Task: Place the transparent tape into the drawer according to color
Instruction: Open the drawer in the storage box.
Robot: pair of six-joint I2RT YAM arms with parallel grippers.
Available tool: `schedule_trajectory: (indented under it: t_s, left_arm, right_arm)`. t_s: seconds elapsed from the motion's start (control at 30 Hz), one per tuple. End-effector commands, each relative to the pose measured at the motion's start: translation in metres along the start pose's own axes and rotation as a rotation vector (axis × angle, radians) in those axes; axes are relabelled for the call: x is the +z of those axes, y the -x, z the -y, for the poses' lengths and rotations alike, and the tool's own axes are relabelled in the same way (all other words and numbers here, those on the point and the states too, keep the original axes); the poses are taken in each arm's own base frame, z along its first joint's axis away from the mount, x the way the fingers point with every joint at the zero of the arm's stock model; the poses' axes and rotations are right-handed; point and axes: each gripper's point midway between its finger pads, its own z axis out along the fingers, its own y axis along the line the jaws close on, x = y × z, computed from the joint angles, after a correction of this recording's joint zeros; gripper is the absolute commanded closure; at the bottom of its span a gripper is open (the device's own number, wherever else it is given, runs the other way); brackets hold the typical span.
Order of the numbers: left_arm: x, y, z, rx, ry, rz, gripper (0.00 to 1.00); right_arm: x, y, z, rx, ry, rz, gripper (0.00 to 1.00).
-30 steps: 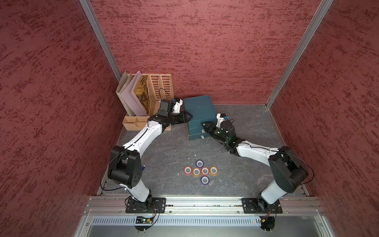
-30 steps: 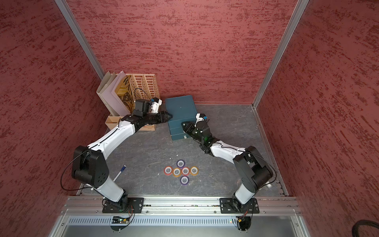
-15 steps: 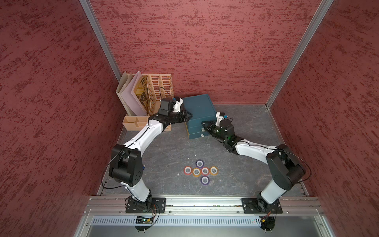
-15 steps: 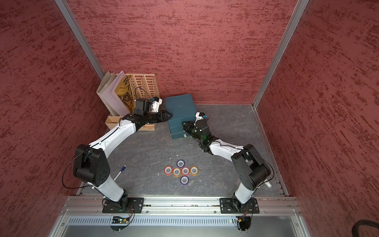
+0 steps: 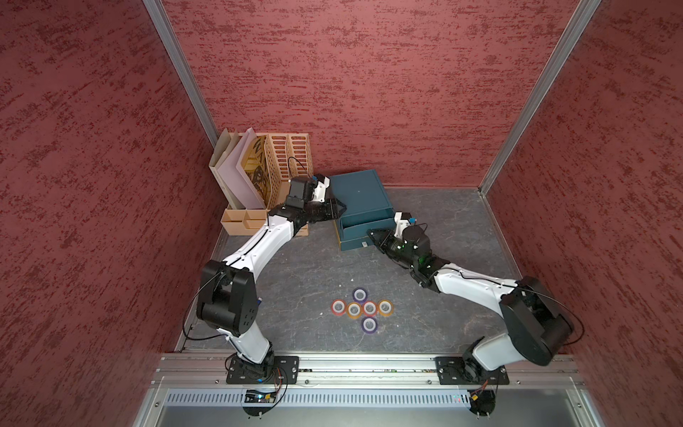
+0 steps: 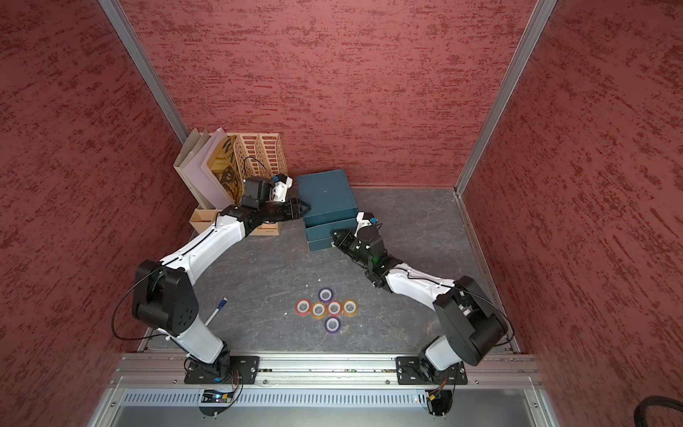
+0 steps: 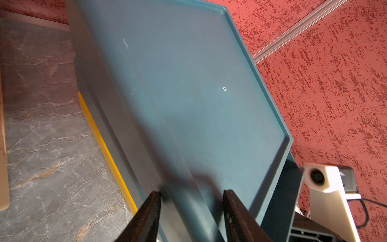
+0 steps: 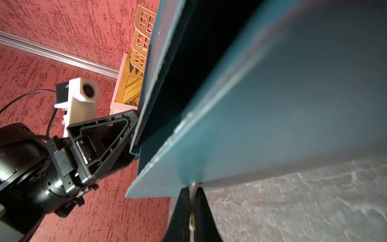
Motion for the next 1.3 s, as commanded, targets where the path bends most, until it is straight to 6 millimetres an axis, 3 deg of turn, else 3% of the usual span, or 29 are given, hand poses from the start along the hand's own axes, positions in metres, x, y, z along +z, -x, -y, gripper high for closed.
schedule_trajectory:
  t_s: [0.0, 0.23, 0.37, 0.5, 0.83, 1.17, 1.27]
  left_arm:
    - [0.005, -0.003, -0.002, 0.012, 0.020, -0.018, 0.49]
    - [0.007, -0.004, -0.003, 0.007, 0.020, -0.018, 0.49]
    - [0.008, -0.004, -0.003, 0.007, 0.020, -0.018, 0.49]
    - [0.006, -0.004, -0.001, 0.011, 0.018, -0.015, 0.47]
    - [-0.005, 0.003, 0.008, 0.030, 0.000, 0.020, 0.28]
    - [-0.049, 0.009, 0.035, 0.084, -0.058, 0.118, 0.01]
    - [-0.067, -0.002, 0.041, 0.089, -0.078, 0.122, 0.00]
  right_arm:
    - [-0.016, -0.007, -0.002, -0.008, -0.026, 0.007, 1.00]
    - [-0.037, -0.021, 0.002, -0.026, -0.065, 0.004, 1.00]
    - [-0.039, -0.023, 0.008, -0.027, -0.080, 0.000, 0.98]
    - [-0.038, -0.025, 0.012, -0.034, -0.088, -0.006, 0.56]
    - [-0.061, -0.028, 0.014, -0.080, -0.157, -0.037, 0.02]
    - [-0.127, -0.036, 0.026, -0.291, -0.362, -0.177, 0.02]
    - [-0.145, -0.040, 0.032, -0.379, -0.449, -0.266, 0.01]
